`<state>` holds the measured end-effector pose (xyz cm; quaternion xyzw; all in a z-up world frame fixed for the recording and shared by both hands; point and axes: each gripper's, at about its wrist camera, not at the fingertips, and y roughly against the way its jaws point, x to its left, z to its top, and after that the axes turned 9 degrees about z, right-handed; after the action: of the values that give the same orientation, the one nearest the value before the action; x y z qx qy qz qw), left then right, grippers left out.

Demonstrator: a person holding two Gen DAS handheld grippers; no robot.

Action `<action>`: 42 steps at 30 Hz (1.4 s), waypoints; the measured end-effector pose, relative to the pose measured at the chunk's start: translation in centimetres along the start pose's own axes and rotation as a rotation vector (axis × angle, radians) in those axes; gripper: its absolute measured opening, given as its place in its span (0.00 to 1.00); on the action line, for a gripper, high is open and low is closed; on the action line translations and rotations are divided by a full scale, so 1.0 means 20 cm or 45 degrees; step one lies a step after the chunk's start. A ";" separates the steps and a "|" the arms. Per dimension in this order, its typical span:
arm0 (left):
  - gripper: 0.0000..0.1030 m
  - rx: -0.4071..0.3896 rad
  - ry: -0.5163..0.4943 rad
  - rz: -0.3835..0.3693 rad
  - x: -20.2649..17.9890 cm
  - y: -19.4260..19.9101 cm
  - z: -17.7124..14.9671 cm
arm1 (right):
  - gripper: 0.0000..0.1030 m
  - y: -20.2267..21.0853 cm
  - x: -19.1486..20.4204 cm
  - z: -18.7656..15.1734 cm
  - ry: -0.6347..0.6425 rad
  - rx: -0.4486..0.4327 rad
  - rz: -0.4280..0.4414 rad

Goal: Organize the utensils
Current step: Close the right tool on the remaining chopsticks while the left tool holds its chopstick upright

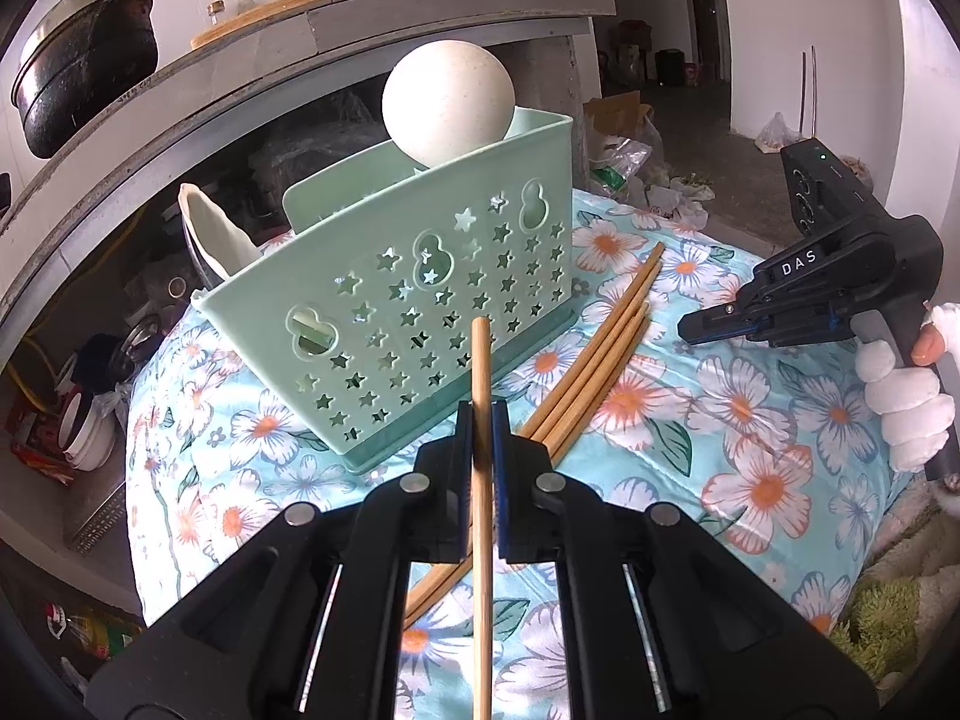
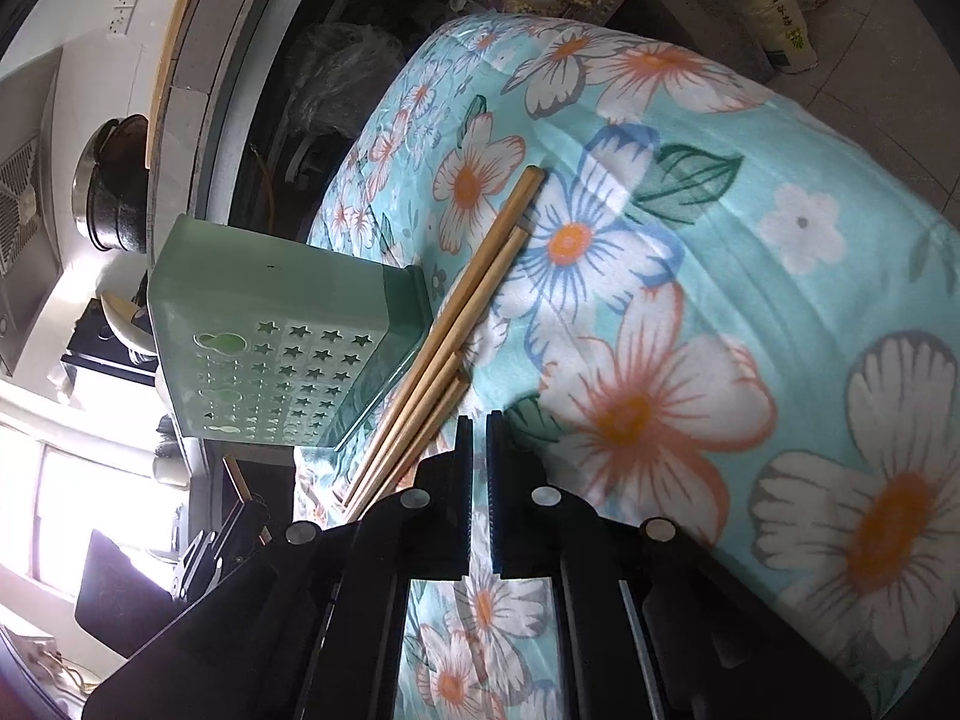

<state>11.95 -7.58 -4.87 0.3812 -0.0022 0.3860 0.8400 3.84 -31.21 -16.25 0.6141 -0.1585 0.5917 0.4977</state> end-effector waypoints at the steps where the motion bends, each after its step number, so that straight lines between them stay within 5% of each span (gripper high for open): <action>1: 0.05 0.000 0.000 0.000 0.00 0.00 0.00 | 0.05 0.02 0.00 -0.01 0.004 -0.004 -0.010; 12: 0.05 0.003 0.005 -0.001 0.01 -0.01 -0.01 | 0.08 -0.02 0.08 0.04 0.042 -0.005 -0.032; 16: 0.05 0.008 0.012 0.002 0.02 -0.01 -0.02 | 0.22 -0.04 0.11 0.08 0.044 -0.008 -0.018; 20: 0.05 0.007 0.012 0.002 0.02 -0.01 -0.02 | 0.26 -0.03 0.11 0.13 0.026 -0.041 -0.017; 33: 0.05 0.019 0.013 0.002 0.03 -0.03 -0.03 | 0.26 -0.07 -0.03 0.32 -0.214 -0.127 0.044; 38: 0.05 0.024 0.014 0.004 0.02 -0.03 -0.03 | 0.12 -0.08 -0.05 0.32 -0.241 -0.128 0.039; 42: 0.05 0.026 0.011 0.003 0.02 -0.04 -0.03 | 0.12 -0.05 -0.07 0.30 -0.251 -0.117 0.062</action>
<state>12.56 -7.18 -5.74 0.3880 0.0049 0.3887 0.8357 7.73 -36.01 -16.71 0.6419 -0.2486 0.5322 0.4929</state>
